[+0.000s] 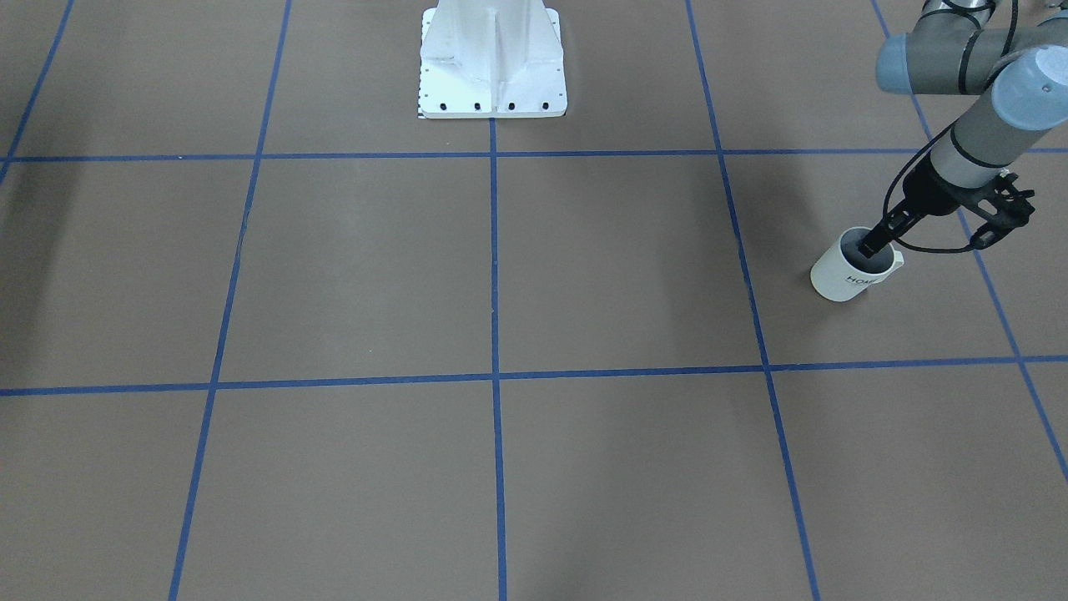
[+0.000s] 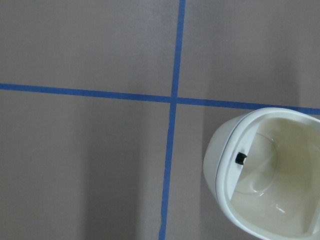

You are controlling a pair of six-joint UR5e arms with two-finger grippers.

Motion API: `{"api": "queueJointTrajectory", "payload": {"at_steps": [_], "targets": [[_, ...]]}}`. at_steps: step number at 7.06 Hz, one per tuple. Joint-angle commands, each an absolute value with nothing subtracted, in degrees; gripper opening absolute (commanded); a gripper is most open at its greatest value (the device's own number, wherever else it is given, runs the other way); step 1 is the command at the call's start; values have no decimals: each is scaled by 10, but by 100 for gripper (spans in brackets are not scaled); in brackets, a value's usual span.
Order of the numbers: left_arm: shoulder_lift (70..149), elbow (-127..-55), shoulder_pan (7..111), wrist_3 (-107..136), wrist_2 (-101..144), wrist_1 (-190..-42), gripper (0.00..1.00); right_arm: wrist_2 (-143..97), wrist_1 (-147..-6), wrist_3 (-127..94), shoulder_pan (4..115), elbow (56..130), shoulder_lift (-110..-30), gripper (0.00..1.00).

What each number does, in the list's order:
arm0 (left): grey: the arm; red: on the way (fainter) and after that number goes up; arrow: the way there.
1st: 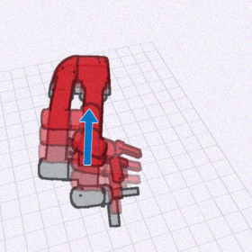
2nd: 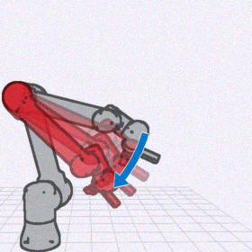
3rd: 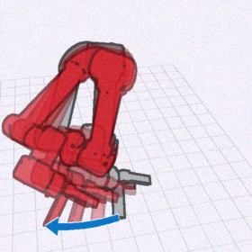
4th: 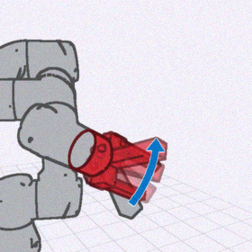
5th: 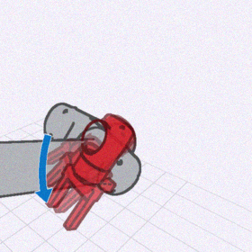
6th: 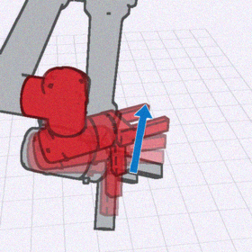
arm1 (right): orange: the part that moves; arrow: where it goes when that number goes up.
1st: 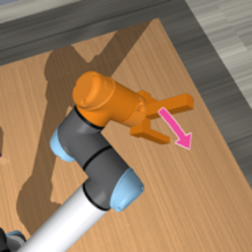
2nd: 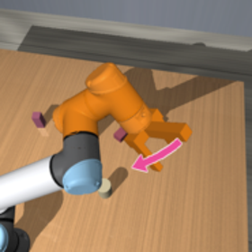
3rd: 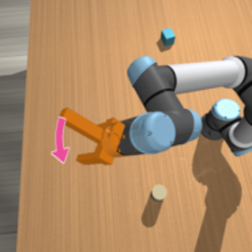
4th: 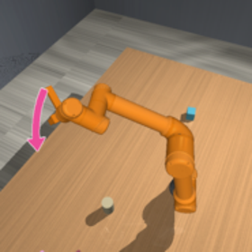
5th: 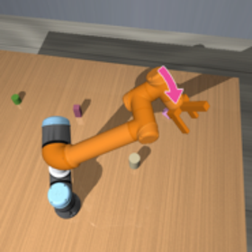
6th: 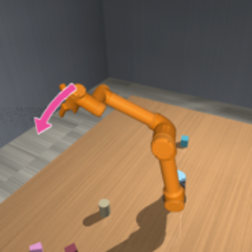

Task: Left arm hands cup to right arm to dump lemon

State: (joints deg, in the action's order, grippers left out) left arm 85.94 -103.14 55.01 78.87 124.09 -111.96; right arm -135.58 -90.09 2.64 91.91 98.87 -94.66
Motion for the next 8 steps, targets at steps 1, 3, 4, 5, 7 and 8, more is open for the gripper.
{"api": "queueJointTrajectory", "payload": {"at_steps": [1,3,4,5,7,8], "targets": [[860,-1031,549,788,1240,-1120,37,-1355,-901,26,919,989,-947,100],[859,-1032,549,788,1242,-1119,9,-1357,-901,26,919,989,-947,100],[859,-1040,551,783,1248,-1118,0,-1357,-901,26,921,990,-947,100],[852,-1064,554,782,1252,-1106,0,-1358,-901,26,925,990,-947,100],[855,-1086,567,781,1278,-1081,0,-1359,-901,26,926,996,-947,100],[858,-1095,579,781,1278,-1066,0,-1360,-906,26,926,1011,-946,100]]}}
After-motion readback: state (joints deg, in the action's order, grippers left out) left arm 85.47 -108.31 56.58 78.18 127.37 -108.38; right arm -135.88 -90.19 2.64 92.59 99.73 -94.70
